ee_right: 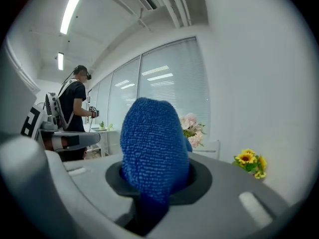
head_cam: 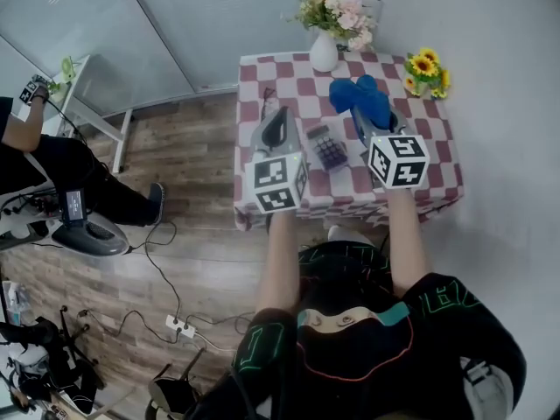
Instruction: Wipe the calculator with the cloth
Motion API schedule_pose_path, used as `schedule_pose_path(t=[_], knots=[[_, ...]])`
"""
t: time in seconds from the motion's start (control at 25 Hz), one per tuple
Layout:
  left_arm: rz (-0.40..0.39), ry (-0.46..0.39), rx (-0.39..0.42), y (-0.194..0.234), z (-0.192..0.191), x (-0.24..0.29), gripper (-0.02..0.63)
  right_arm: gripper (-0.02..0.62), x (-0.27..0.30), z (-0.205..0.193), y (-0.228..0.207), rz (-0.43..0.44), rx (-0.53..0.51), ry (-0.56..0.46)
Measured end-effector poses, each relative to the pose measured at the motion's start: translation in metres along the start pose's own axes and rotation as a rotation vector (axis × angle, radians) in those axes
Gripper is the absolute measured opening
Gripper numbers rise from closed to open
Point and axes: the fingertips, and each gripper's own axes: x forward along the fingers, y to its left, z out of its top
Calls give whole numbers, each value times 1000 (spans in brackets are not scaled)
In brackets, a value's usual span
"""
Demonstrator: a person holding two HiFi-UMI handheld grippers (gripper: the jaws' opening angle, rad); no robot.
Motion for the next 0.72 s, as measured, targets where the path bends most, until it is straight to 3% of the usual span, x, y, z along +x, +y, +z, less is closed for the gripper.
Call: schedule_pose_path(t=[0.4,0.72], knots=[[-19,-36,45,4,18,10,11,110,4,23,-13,-52,-2,-55],[17,-51,57,27,19,16,11,110,20,28,-13,-56,20,-83]])
